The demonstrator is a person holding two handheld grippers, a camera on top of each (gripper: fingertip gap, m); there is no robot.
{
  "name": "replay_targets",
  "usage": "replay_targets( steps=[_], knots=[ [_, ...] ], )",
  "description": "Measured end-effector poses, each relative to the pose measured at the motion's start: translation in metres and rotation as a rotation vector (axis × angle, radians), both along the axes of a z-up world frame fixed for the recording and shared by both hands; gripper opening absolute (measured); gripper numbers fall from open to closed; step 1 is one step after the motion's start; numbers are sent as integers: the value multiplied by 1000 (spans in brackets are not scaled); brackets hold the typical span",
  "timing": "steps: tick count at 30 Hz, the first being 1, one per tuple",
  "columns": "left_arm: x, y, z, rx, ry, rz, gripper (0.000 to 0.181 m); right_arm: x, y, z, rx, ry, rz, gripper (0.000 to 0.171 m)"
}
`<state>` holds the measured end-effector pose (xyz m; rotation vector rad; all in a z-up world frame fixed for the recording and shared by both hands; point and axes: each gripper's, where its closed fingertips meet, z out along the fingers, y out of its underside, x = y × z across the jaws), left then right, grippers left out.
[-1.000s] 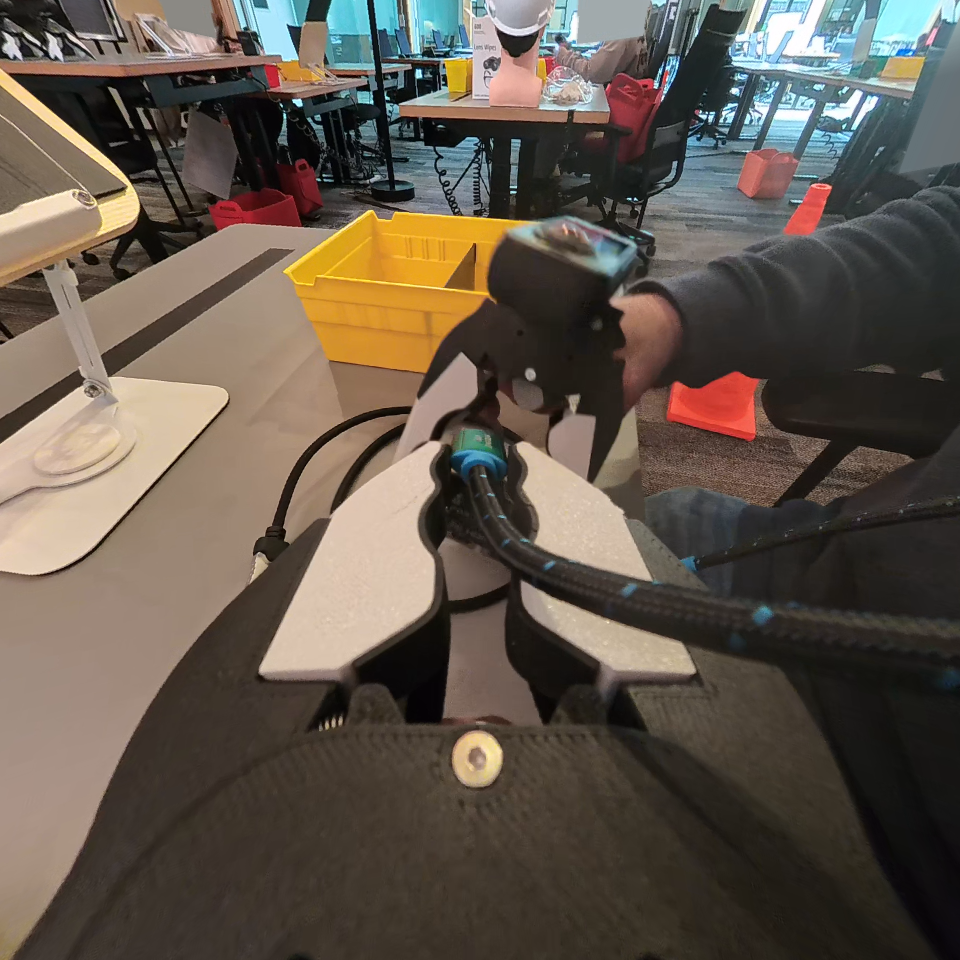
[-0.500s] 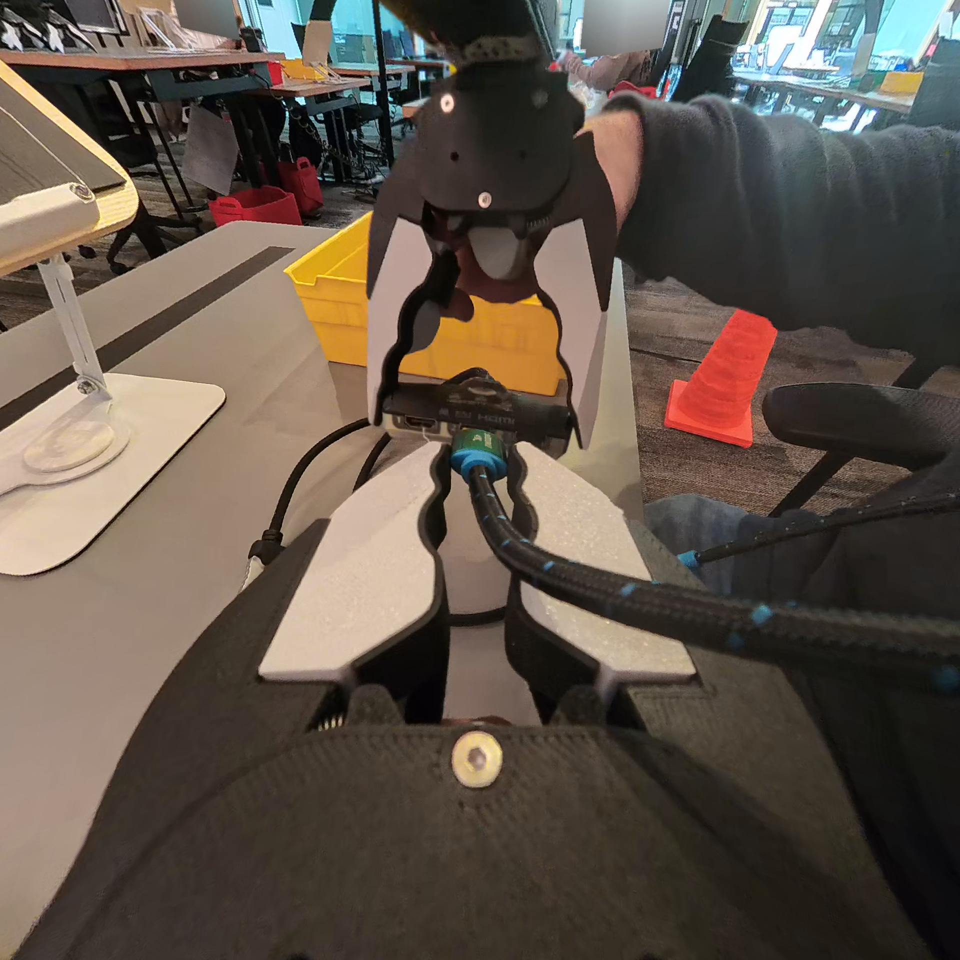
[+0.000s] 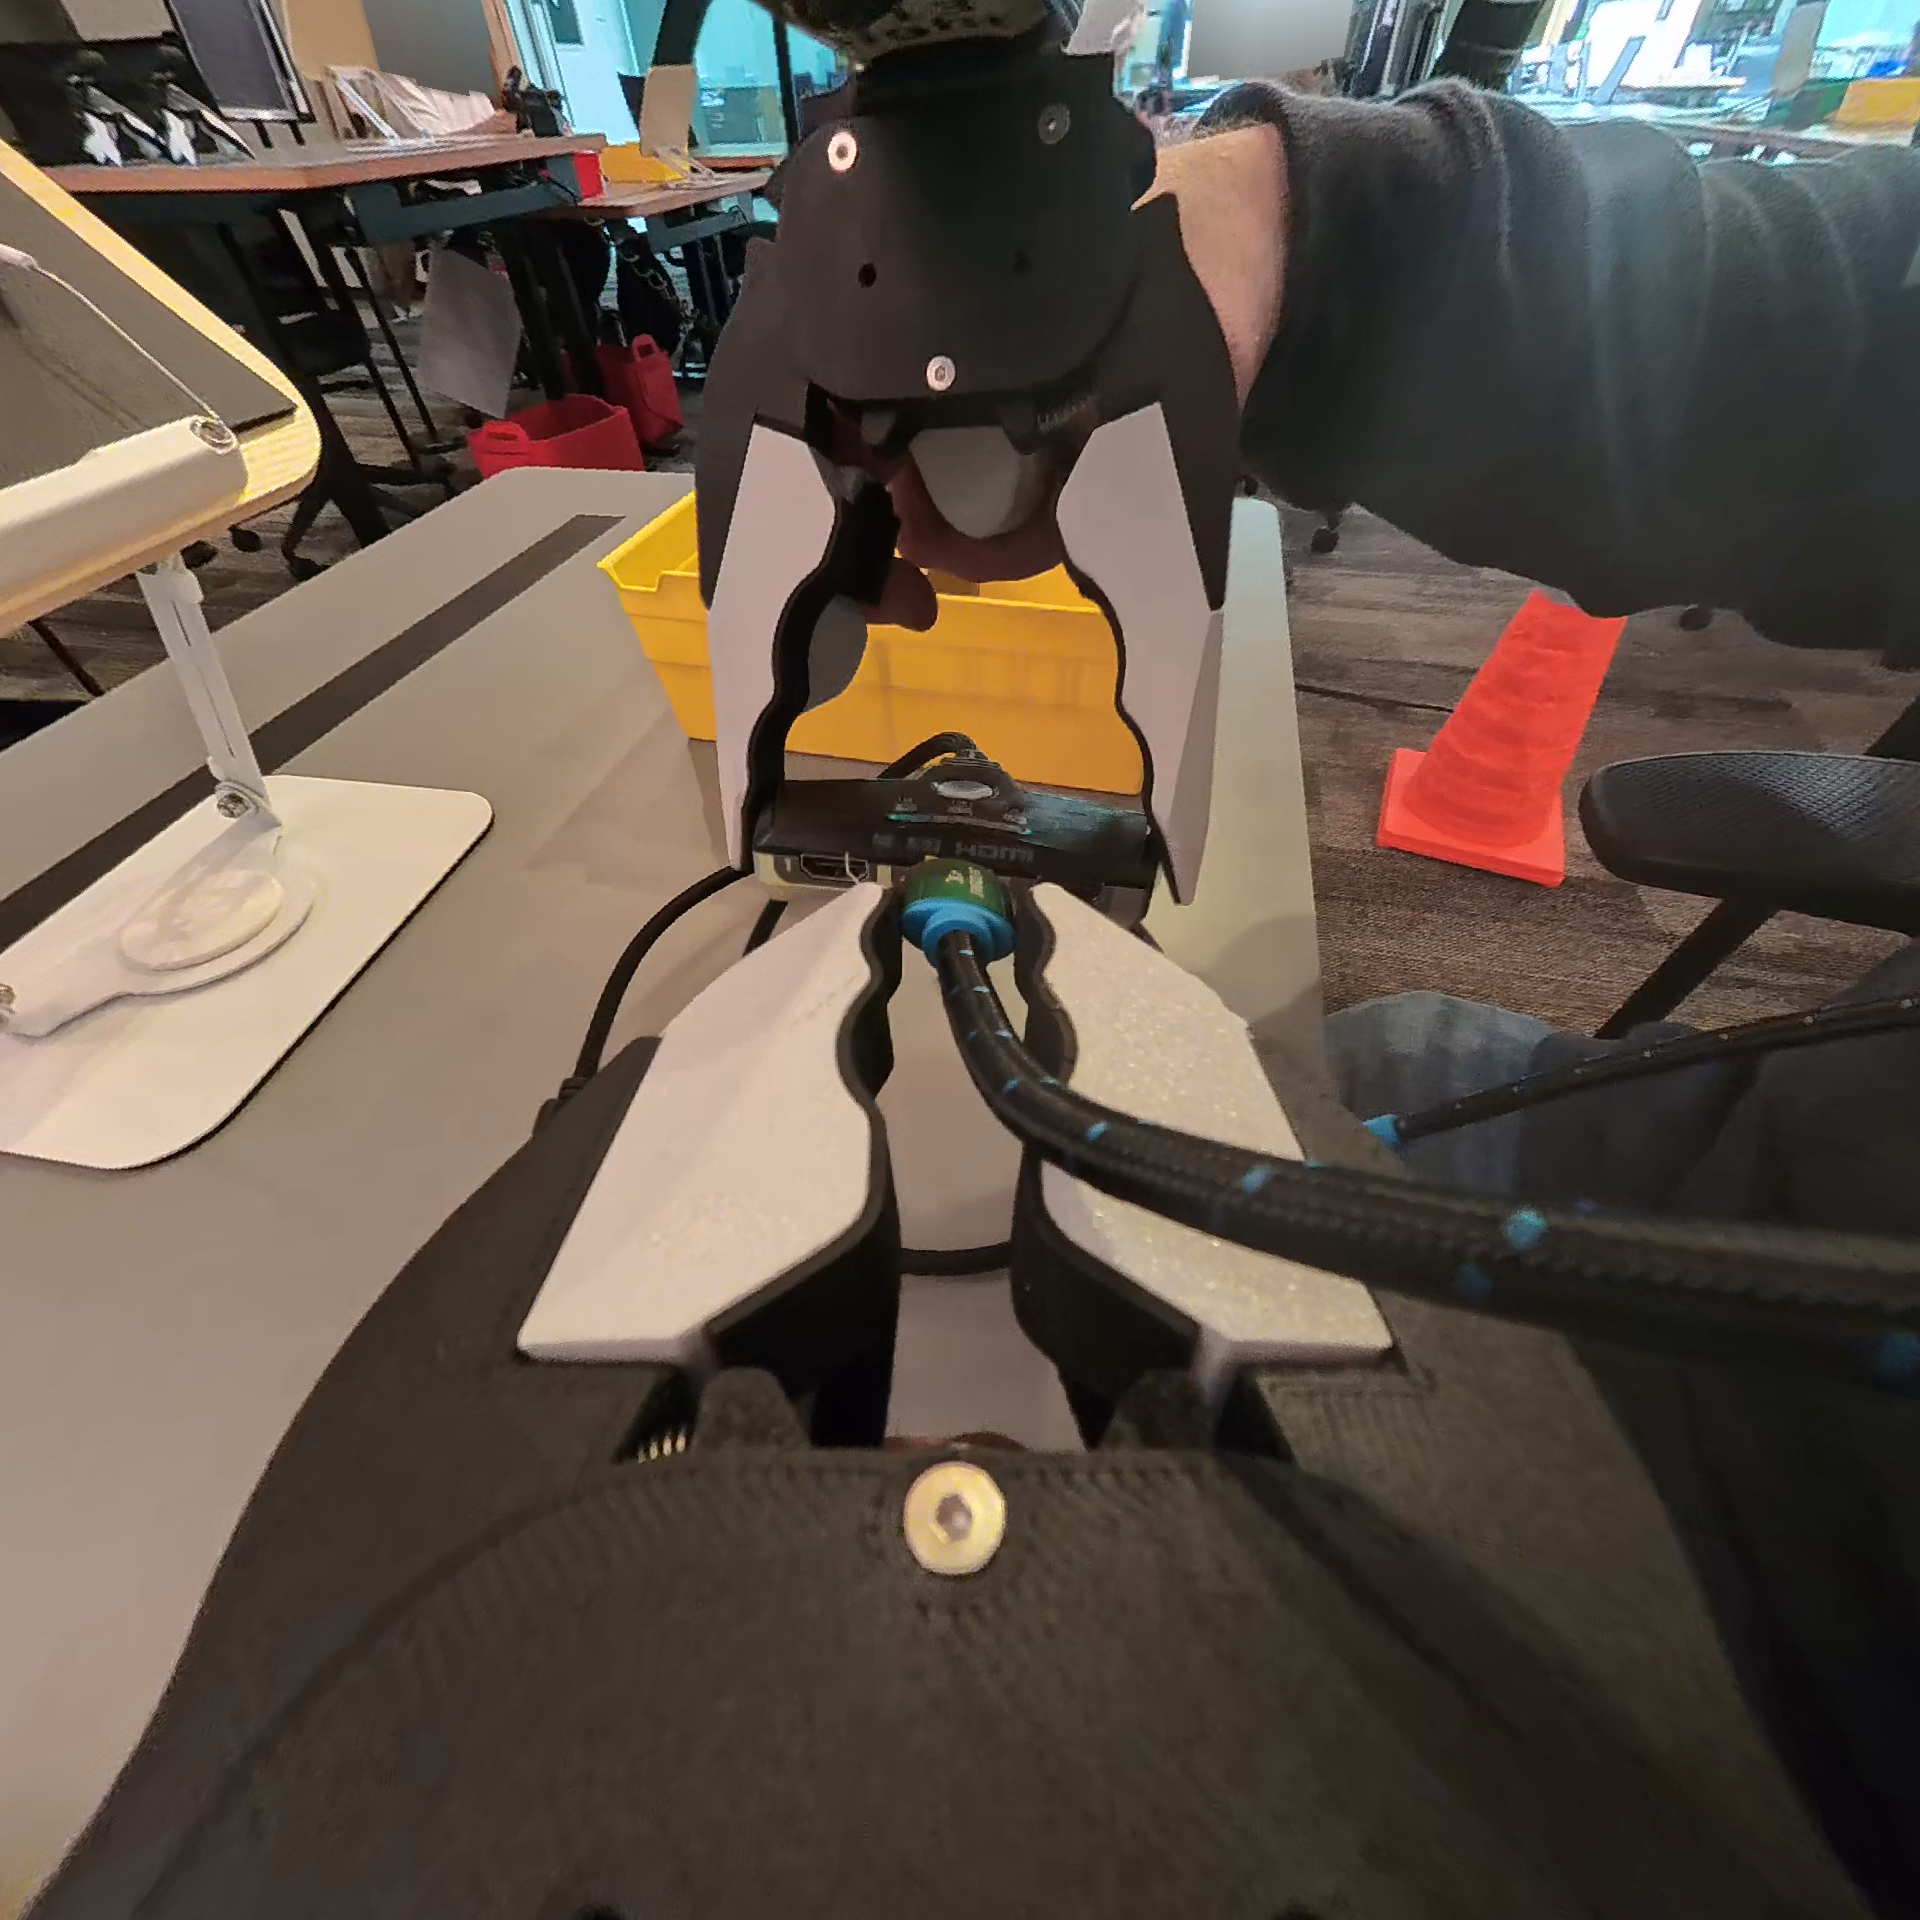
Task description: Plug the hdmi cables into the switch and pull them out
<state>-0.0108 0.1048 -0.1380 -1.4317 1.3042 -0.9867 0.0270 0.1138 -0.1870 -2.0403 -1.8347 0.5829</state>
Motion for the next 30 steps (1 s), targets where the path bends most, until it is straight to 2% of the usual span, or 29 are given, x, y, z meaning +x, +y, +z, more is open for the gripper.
replay_targets(
  steps=[6, 18, 24, 30],
  knots=[
    [3, 2, -2, 34, 21, 16, 20, -2, 3, 3, -6, -10, -15, 111],
    [1, 10, 5, -83, -83, 26, 20, -7, 10, 11, 23, -28, -24, 110],
    [0, 12, 10, -198, -170, 4, 20, -9, 12, 16, 24, -27, -17, 110],
    [0, 13, 10, -194, -174, 4, 20, -10, 13, 17, 12, -13, -12, 110]
  ],
)
